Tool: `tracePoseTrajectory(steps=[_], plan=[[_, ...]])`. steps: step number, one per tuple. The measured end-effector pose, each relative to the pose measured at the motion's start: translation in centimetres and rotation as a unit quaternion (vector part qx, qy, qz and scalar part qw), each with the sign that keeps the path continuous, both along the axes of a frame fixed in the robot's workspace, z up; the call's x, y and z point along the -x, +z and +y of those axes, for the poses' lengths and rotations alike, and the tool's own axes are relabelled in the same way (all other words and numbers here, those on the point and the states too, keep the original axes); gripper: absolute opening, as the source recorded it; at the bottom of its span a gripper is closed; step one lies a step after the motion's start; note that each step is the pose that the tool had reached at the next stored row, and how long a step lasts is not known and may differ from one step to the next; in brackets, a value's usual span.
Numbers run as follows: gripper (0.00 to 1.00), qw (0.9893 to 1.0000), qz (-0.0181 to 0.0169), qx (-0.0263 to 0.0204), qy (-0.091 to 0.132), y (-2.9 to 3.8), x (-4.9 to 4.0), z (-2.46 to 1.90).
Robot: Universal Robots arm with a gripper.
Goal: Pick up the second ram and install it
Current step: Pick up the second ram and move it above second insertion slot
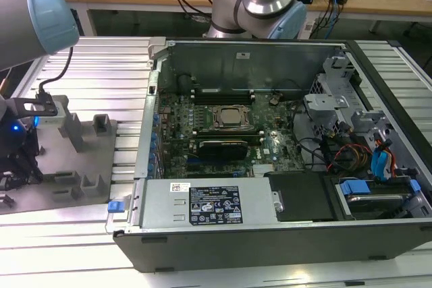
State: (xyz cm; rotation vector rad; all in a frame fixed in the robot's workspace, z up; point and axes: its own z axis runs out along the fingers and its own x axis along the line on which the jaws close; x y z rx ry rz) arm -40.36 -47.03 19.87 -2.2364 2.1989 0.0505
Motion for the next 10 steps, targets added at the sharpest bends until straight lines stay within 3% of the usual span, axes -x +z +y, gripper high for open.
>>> tracePoseTrajectory(steps=[1,10], plan=[[0.14,1.0000,0.0000,0.0000,0.000,0.00,0.00,0.00],[0.14,1.0000,0.0000,-0.0003,0.000,0.00,0.00,0.00]])
